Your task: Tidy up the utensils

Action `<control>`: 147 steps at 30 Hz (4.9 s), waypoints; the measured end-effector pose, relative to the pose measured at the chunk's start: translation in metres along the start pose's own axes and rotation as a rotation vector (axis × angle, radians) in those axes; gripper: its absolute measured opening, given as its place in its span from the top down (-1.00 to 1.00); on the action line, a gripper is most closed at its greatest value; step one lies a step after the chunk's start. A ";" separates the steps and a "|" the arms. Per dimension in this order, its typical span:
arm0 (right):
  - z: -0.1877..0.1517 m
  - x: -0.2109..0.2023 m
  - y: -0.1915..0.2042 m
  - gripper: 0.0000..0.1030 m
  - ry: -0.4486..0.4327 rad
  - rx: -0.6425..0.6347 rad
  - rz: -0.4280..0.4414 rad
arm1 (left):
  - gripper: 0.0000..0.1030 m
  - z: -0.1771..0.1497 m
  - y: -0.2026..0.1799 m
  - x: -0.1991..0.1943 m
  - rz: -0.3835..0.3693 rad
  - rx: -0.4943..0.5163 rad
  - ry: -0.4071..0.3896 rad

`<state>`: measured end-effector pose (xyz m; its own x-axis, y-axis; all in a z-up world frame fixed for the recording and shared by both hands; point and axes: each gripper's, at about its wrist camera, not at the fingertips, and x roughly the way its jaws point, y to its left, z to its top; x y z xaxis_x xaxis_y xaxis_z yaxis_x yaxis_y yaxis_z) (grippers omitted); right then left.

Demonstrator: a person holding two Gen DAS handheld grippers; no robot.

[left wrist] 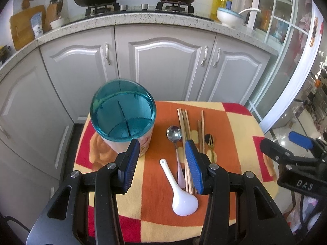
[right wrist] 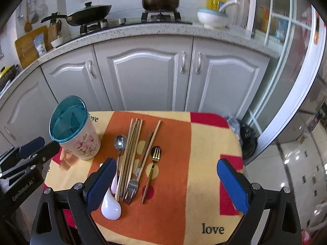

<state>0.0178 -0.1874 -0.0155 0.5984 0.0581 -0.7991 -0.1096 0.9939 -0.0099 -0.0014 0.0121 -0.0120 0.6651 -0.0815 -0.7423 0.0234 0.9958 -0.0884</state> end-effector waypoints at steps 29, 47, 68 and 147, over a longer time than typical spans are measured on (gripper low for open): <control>0.035 0.180 -0.038 0.02 0.239 0.078 0.271 | 0.79 -0.012 -0.057 0.186 -0.052 0.067 0.324; 0.060 0.253 -0.022 0.83 0.289 -0.016 0.294 | 0.89 -0.039 -0.065 0.178 -0.223 -0.008 0.445; 0.049 0.218 -0.061 0.31 0.306 0.065 0.396 | 0.69 0.016 -0.078 0.217 -0.142 0.027 0.374; 0.050 0.179 -0.063 0.84 0.250 0.157 0.463 | 0.92 0.009 -0.021 0.138 -0.279 -0.129 0.323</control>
<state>0.1712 -0.2347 -0.1280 0.3072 0.4875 -0.8173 -0.1851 0.8730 0.4512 0.0964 -0.0192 -0.1070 0.3790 -0.3756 -0.8458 0.0617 0.9222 -0.3819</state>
